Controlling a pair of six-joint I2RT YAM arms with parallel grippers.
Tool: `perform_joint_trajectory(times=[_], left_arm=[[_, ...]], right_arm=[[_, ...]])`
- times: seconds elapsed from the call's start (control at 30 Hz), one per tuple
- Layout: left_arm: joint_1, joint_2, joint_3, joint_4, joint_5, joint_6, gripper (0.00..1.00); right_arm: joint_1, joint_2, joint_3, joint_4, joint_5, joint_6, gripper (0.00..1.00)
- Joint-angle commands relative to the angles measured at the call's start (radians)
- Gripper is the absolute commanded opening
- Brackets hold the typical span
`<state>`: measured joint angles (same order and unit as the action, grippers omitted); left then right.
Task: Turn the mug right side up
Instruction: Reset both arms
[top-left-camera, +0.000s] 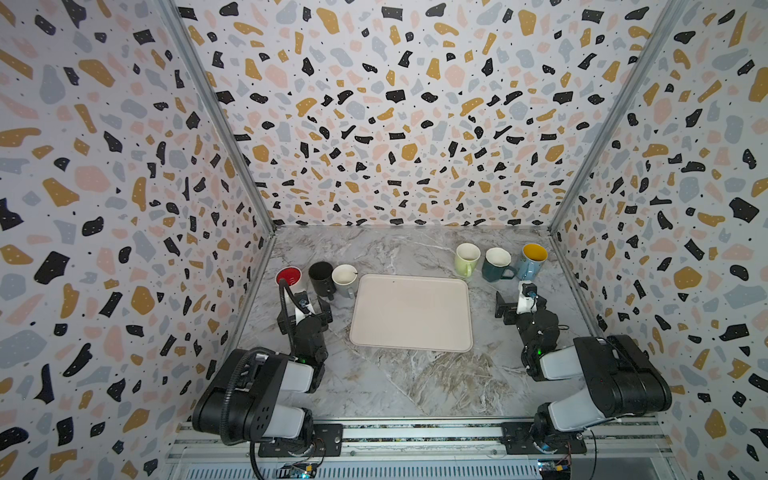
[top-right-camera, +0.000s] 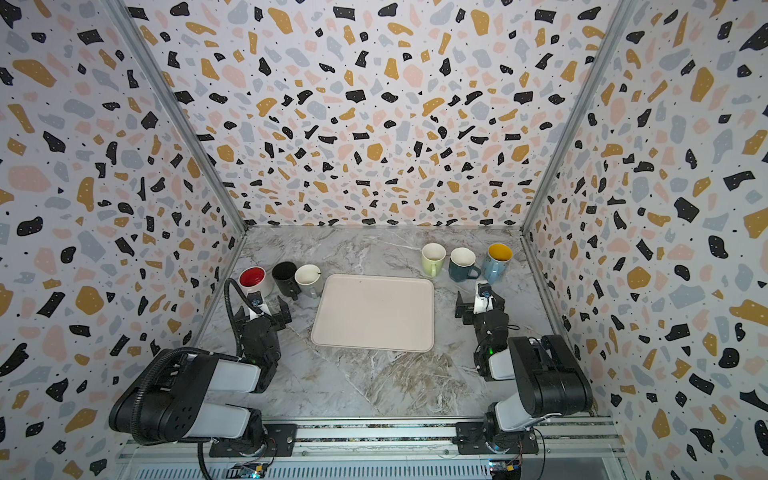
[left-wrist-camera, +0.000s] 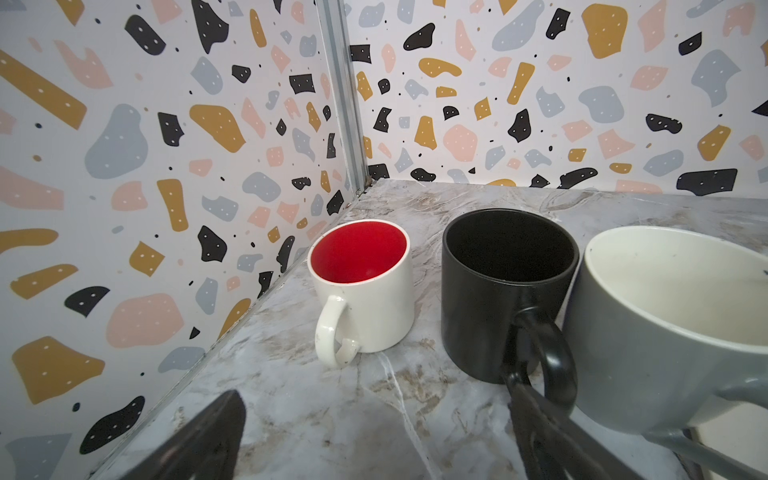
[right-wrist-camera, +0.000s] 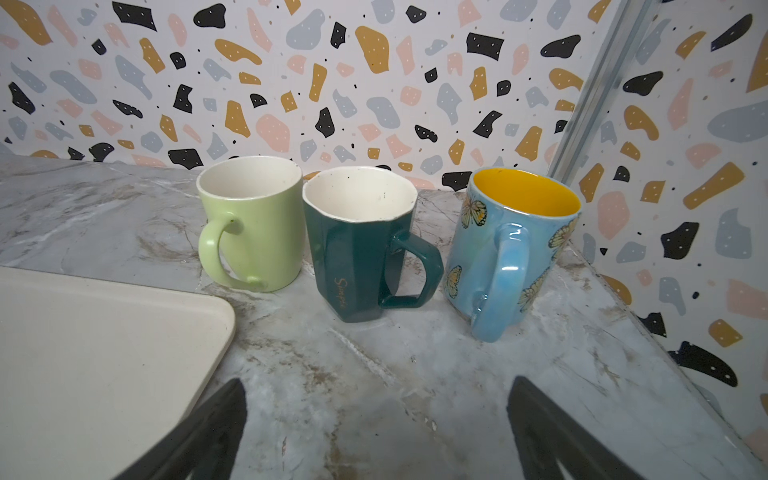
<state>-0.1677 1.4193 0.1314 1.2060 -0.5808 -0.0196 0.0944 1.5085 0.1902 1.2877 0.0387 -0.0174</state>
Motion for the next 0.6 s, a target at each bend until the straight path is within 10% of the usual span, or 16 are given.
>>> perform_joint_trajectory(times=[0.0, 0.57], left_arm=[[0.005, -0.011, 0.017, 0.046, 0.003, -0.01, 1.0], [0.006, -0.012, 0.017, 0.046, 0.002, -0.011, 1.0]], right_arm=[[0.004, 0.002, -0.006, 0.033, 0.01, -0.012, 0.99], [0.015, 0.002, -0.017, 0.074, 0.028, -0.022, 0.99]])
